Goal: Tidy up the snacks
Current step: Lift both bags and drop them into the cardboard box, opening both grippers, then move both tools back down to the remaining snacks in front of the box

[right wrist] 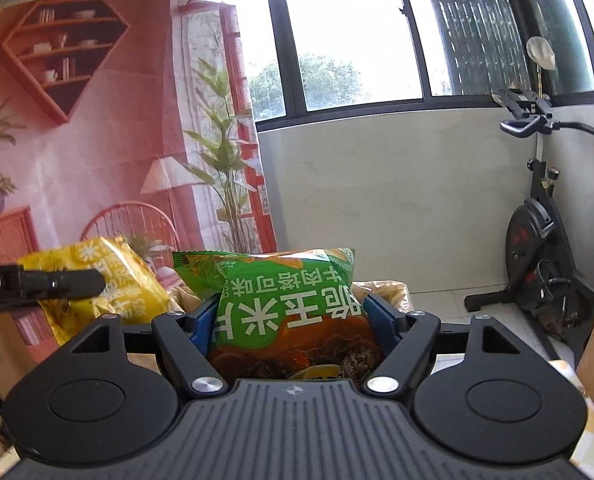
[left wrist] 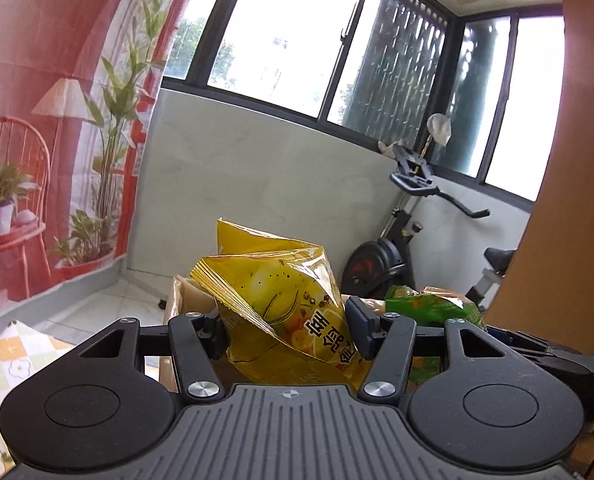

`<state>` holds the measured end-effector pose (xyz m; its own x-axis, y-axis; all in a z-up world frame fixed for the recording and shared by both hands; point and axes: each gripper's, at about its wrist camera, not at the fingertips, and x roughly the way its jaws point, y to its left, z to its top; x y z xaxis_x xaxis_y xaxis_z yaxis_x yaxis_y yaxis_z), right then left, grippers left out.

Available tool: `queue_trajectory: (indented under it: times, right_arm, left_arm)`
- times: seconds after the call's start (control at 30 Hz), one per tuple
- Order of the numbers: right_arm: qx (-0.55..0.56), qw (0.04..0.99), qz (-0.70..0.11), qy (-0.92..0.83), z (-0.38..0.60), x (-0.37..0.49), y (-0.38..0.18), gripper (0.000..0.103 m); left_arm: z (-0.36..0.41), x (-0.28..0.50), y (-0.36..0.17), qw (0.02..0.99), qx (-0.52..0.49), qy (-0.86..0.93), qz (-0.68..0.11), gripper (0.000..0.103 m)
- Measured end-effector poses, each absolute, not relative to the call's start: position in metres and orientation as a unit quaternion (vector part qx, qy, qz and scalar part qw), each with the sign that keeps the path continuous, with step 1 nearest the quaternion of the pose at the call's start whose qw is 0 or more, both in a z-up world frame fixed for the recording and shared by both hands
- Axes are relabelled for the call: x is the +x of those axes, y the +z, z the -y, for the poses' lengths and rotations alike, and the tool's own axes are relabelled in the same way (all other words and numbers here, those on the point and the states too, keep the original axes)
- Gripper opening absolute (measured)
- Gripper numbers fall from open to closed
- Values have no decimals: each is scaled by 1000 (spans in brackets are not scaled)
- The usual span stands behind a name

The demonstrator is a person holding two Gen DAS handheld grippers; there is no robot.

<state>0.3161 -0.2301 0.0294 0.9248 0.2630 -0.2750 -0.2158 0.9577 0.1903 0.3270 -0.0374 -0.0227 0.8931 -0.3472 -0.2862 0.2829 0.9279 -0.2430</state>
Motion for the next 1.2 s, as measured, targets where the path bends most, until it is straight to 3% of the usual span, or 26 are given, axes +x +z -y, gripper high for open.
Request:
queue_trajectory:
  times: [0.33,0.5,0.6,1.2]
  right_arm:
    - [92,976,-166,112,230,350,-4,76]
    - [83,973,-177,120,224,354,-7,80]
    - [83,969,-197,121,222,356,-6,85]
    - [101,969,-187,128,223,266,16,85]
  left_arm:
    - [45,356,-37,967,-68,-156,-190,61]
    - [43,362,-41,967,-44,-141,-209,76]
    - [37,358,-39,966,-49,-132,-215,76]
    - [-6,283,-6,964,-41,-133,-226,76]
